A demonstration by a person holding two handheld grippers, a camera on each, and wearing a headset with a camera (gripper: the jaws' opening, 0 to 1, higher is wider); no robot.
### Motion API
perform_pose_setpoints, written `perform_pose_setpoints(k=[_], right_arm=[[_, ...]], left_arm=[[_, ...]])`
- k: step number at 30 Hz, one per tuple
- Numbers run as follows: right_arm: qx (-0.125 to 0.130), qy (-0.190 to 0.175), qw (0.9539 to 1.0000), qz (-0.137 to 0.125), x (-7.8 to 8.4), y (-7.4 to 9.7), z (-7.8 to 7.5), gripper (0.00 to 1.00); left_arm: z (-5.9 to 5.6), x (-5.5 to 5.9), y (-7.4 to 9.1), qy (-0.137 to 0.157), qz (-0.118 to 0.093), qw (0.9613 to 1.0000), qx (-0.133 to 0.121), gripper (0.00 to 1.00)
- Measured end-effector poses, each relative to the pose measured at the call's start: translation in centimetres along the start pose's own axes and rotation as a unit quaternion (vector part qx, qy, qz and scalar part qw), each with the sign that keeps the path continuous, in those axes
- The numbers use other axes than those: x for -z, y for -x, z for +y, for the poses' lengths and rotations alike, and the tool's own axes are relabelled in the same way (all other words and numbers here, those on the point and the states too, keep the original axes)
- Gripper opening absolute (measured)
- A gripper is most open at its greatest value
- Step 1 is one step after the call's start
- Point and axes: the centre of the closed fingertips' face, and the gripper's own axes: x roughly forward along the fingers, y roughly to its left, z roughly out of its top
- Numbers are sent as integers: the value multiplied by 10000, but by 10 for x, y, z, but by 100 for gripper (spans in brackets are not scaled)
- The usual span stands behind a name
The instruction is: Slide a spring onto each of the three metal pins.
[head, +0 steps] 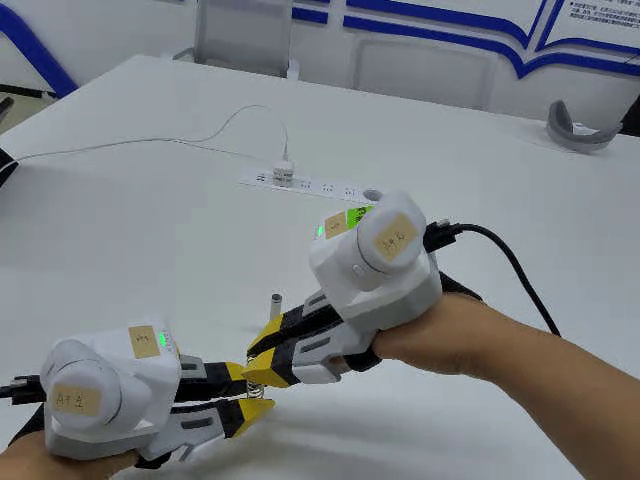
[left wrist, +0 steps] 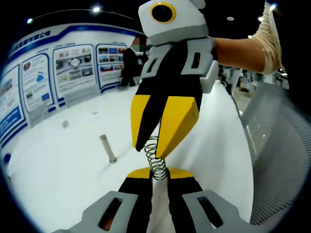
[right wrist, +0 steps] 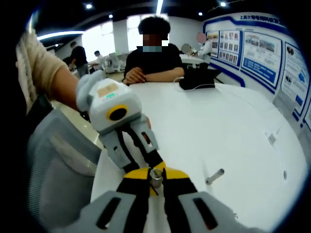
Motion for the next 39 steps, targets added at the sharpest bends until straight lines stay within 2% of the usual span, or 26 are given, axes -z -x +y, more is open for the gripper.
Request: perform_pose_setpoints(k=[4, 7, 25, 30, 39], right_arm=[[64, 17, 9999, -96, -2, -1, -1, 12], [110, 57, 9999, -47, 1, -2, -2, 13], [218, -115, 9995, -205, -2, 0, -7, 12], [277, -149, 9992, -237, -4, 3, -11, 12], [480, -221, 9981, -322, -7, 14, -24, 12]], left_arm=[[1, -2, 1, 190, -73, 9998, -30, 10], [3, -4, 0, 226, -143, 9996, -53, 10], [8, -5, 1, 177, -173, 9996, -121, 12], [12, -4, 2, 169, -171, 9995, -208, 18], [24, -3, 6, 357, -205, 9982, -436, 31]])
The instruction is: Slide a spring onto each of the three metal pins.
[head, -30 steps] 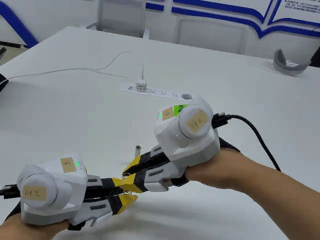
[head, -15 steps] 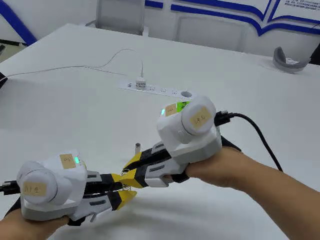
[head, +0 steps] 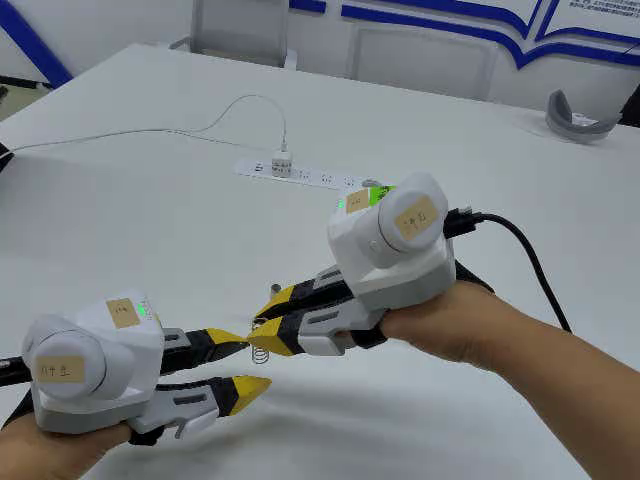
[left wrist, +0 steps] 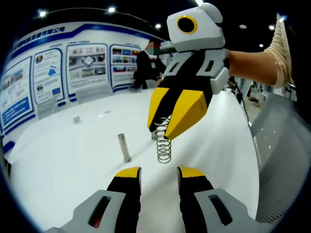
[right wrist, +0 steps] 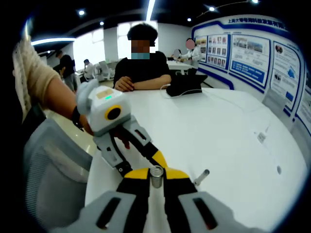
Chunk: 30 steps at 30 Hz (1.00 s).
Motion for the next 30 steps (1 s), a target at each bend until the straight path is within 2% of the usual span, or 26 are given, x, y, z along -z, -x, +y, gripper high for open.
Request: perform_pose_setpoints(k=[13, 18, 24, 30], right_arm=[[263, -50, 9996, -123, -7, 10, -18, 12], [493, -130, 9984, -244, -13, 14, -33, 12], [897, -242, 9951, -330, -16, 17, -54, 12], [1126, -338, 9923, -378, -17, 16, -69, 12]], left_arm=[[11, 2, 3, 183, 0, 9995, -243, 49], [15, 3, 4, 253, -1, 9992, -324, 56], [16, 3, 4, 288, -13, 9990, -344, 60], [15, 2, 4, 324, -29, 9988, -353, 62]])
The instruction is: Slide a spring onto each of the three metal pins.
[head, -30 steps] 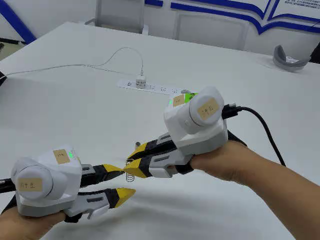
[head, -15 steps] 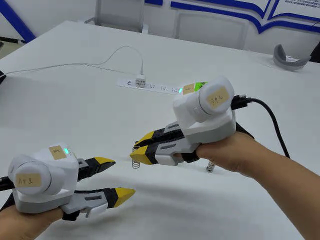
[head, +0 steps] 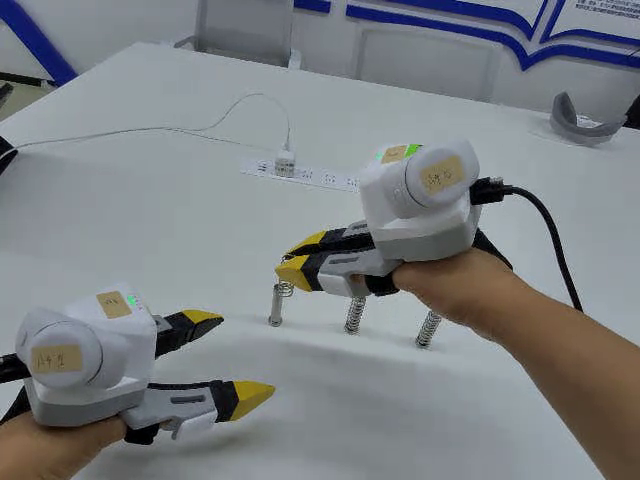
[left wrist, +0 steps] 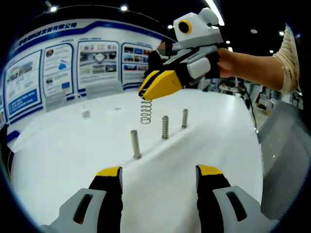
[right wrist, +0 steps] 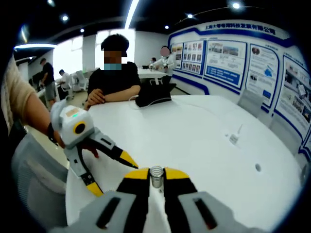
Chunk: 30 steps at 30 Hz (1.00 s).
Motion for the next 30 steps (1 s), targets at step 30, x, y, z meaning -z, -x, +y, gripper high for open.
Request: perform_pose_setpoints(k=[30], right_arm=[[93, -283, 9995, 58, 10, -26, -15, 12]], left_arm=[[1, 2, 1, 43, 41, 10000, -13, 65]])
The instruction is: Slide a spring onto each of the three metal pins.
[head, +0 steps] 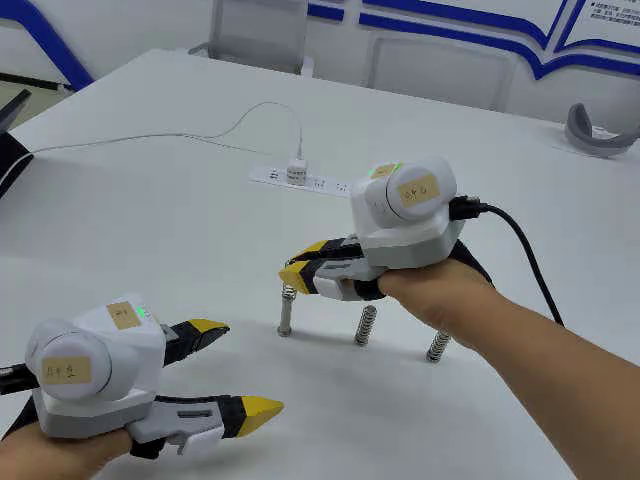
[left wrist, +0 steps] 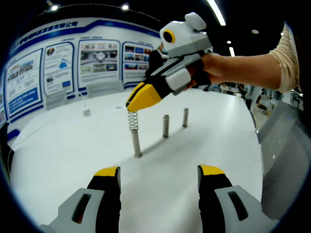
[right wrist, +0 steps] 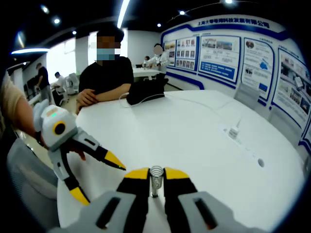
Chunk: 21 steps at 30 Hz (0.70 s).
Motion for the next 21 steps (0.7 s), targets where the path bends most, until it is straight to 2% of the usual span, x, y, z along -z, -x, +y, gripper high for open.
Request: perform_pose_setpoints(k=[5, 21], right_arm=[[-11, -12, 10000, 6, 1, 1, 1, 12], [24, -97, 9997, 214, 23, -11, 1, 12]], left_arm=[[0, 1, 0, -11, 22, 10000, 8, 65], [-1, 1, -1, -30, 20, 10000, 25, 64]])
